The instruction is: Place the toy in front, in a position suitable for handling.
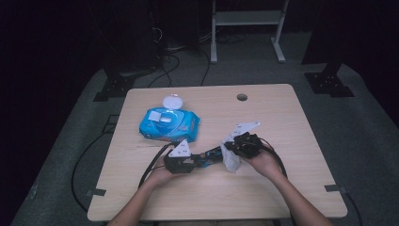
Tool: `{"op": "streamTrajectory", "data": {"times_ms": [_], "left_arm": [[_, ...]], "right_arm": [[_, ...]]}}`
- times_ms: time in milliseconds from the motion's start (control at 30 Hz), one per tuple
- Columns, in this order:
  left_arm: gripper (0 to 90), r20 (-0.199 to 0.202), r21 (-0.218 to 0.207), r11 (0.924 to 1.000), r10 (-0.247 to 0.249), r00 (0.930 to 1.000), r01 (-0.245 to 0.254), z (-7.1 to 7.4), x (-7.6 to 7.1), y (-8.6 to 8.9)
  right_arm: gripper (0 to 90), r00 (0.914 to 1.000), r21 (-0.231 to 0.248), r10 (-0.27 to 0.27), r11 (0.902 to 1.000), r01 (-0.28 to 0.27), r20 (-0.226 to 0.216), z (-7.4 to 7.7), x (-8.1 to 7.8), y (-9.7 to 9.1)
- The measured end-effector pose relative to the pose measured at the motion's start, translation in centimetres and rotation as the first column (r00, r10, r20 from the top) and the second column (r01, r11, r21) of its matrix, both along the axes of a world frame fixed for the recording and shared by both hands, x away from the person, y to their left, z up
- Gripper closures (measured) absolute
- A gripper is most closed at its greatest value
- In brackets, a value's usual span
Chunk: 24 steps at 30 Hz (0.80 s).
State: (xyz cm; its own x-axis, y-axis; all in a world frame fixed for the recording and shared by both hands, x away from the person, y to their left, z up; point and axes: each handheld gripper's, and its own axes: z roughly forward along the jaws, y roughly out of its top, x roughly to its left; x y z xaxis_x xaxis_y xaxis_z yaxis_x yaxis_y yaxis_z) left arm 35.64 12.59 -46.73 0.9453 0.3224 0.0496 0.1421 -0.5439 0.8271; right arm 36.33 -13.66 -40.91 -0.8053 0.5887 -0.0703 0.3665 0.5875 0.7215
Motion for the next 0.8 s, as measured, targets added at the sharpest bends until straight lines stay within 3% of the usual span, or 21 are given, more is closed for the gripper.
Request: {"op": "streamTrajectory", "data": {"times_ms": [33,100,200,367,433,500,600,700,800], "left_arm": [[69.4,0.009,0.003,1.0,-0.001,1.0,0.001,0.0,0.0,0.0],[69.4,0.009,0.007,1.0,-0.002,1.0,0.002,0.0,0.0,0.0],[69.5,0.012,0.007,1.0,0.003,0.9999,-0.003,0.0,0.1,0.1],[69.4,0.022,0.017,0.9998,0.006,0.9997,-0.006,0.1,0.3,0.4],[69.4,0.026,0.021,0.9997,0.009,0.9996,-0.009,0.1,0.4,0.4],[69.2,0.021,0.012,0.9998,0.017,0.9996,-0.017,0.1,0.4,0.4],[68.1,0.008,-0.008,0.9991,0.042,0.9991,-0.042,0.2,0.4,0.6],[64.7,-0.01,-0.026,0.9983,0.052,0.9986,-0.052,0.1,0.4,0.8],[63.6,0.006,-0.007,0.9984,0.056,0.9984,-0.055,0.1,0.2,0.7]], "right_arm": [[88.6,0.9999,-0.003,0.011,0.9999,-0.011,0.007,0.0,0.0,0.5],[88.6,0.9979,0.033,0.057,0.9979,-0.056,-0.028,-0.2,-0.1,2.1],[88.6,0.9958,0.007,0.089,0.996,-0.089,-0.022,-0.1,0.0,3.3],[88.6,0.9998,-0.032,0.018,0.9993,-0.018,-0.006,0.4,0.8,1.3],[88.6,0.9999,-0.021,-0.005,0.9998,0.005,-0.01,0.2,1.1,0.1],[88.6,0.9999,0.003,-0.002,1.0,0.002,-0.017,0.0,1.1,-0.4],[88.5,0.9999,-0.002,-0.005,1.0,0.005,0.012,-0.2,0.5,-0.3],[88.6,0.9999,0.006,0.0,1.0,0.0,0.011,-0.3,0.0,-0.3],[88.7,0.9995,0.015,0.002,0.9999,-0.002,0.031,-0.5,-0.7,-0.5]]}}
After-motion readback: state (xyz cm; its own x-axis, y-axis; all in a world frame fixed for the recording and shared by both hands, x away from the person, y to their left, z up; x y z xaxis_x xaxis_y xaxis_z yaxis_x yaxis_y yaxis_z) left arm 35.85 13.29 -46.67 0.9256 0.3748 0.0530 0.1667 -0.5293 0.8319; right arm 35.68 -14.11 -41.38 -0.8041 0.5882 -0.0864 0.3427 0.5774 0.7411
